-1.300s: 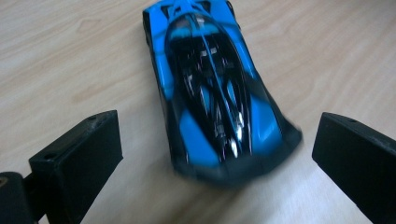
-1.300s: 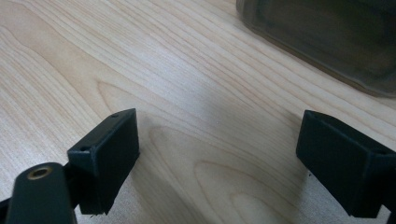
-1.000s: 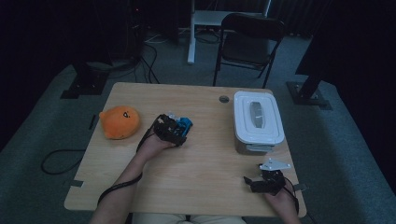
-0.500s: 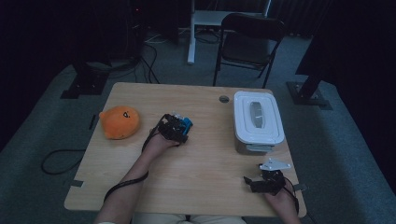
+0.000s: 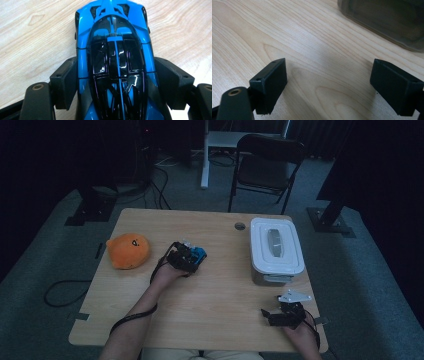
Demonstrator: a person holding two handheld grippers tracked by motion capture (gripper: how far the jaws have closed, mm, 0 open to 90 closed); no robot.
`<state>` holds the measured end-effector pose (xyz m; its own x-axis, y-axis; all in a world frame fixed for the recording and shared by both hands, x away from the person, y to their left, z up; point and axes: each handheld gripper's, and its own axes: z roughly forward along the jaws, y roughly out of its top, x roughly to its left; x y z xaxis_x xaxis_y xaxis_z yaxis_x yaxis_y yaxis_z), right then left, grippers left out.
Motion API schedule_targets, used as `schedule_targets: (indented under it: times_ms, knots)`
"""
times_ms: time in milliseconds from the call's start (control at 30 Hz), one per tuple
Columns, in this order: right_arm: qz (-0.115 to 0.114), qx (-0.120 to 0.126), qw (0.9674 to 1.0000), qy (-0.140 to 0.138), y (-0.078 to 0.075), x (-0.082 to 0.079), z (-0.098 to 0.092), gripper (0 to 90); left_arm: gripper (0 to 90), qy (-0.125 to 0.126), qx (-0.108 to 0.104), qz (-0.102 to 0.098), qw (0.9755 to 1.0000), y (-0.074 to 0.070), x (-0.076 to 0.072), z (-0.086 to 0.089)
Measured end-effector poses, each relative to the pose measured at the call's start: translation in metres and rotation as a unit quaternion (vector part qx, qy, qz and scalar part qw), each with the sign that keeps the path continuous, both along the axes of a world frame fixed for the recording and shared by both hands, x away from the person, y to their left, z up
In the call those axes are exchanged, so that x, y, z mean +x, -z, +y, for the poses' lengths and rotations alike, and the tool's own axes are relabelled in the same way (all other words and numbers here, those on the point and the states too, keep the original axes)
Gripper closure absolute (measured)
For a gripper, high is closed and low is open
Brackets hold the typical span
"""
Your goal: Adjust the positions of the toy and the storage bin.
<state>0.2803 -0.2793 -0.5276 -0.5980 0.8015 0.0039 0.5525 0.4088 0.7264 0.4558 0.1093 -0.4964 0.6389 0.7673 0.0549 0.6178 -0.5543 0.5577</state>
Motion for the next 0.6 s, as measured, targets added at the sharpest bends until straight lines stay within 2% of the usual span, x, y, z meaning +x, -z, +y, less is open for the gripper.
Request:
schedule_targets:
  times_ms: [167,200,267,433,533,600]
  knots:
    - [0.0,0.0,1.0,0.001,0.0,0.0,0.0,13.8,27.0,0.018,-0.006,-0.004,0.9998,-0.006,-0.009,0.005]
    - [0.0,0.0,1.0,0.001,0.0,0.0,0.0,13.8,27.0,0.024,-0.006,-0.008,0.9997,-0.01,-0.014,0.008]
    - [0.0,0.0,1.0,0.001,0.0,0.0,0.0,13.8,27.0,0.03,-0.013,-0.003,0.9994,-0.014,-0.02,0.011]
    - [0.0,0.0,1.0,0.001,0.0,0.0,0.0,13.8,27.1,0.043,-0.008,-0.012,0.999,-0.023,-0.039,0.022]
    - [0.0,0.0,1.0,0.002,0.0,0.0,0.0,13.8,27.1,0.051,0.004,-0.008,0.9987,-0.025,-0.053,0.03]
    - [0.0,0.0,1.0,0.002,0.0,0.0,0.0,13.8,27.1,0.052,0.011,-0.016,0.9985,-0.025,-0.061,0.035]
